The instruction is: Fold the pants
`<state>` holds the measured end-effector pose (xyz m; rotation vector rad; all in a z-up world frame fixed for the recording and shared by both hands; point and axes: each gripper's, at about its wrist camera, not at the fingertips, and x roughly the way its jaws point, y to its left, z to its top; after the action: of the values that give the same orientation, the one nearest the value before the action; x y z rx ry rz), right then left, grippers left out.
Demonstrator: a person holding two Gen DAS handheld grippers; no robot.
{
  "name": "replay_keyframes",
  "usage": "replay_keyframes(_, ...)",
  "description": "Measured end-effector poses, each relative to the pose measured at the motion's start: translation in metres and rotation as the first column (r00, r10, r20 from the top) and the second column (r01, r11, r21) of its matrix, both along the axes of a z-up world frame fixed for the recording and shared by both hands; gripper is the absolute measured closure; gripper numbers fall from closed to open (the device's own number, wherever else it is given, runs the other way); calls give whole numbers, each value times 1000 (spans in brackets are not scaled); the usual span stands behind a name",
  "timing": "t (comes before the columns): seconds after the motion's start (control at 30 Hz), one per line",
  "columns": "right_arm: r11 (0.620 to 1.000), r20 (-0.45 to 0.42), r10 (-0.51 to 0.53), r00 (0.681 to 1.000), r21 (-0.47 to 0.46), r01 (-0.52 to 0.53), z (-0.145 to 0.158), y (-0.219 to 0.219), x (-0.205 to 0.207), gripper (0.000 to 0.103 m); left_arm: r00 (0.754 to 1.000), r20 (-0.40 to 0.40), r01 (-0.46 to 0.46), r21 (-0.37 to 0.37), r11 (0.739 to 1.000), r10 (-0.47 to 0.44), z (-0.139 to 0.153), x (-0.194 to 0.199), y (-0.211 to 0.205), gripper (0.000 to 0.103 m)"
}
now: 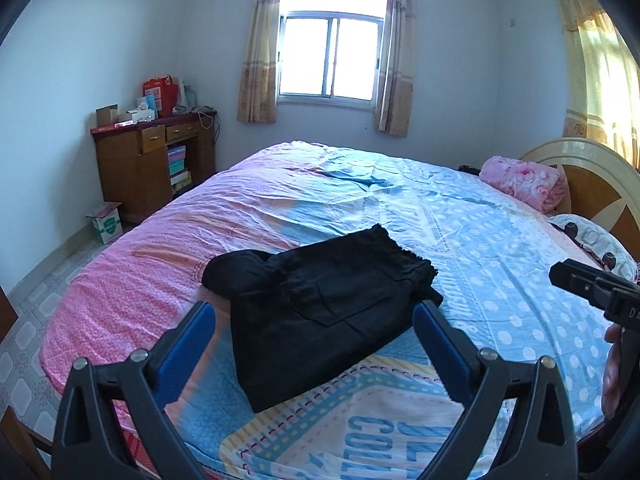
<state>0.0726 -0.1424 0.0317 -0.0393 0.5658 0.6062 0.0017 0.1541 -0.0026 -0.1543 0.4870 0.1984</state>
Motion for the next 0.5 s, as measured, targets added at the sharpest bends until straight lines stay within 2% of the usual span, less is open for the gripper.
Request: replay_keyframes(0.5, 1000, 12, 22, 1000, 4, -22, 5, 8, -9, 26, 1000, -8, 9, -7, 1000, -10, 1, 1, -1, 2)
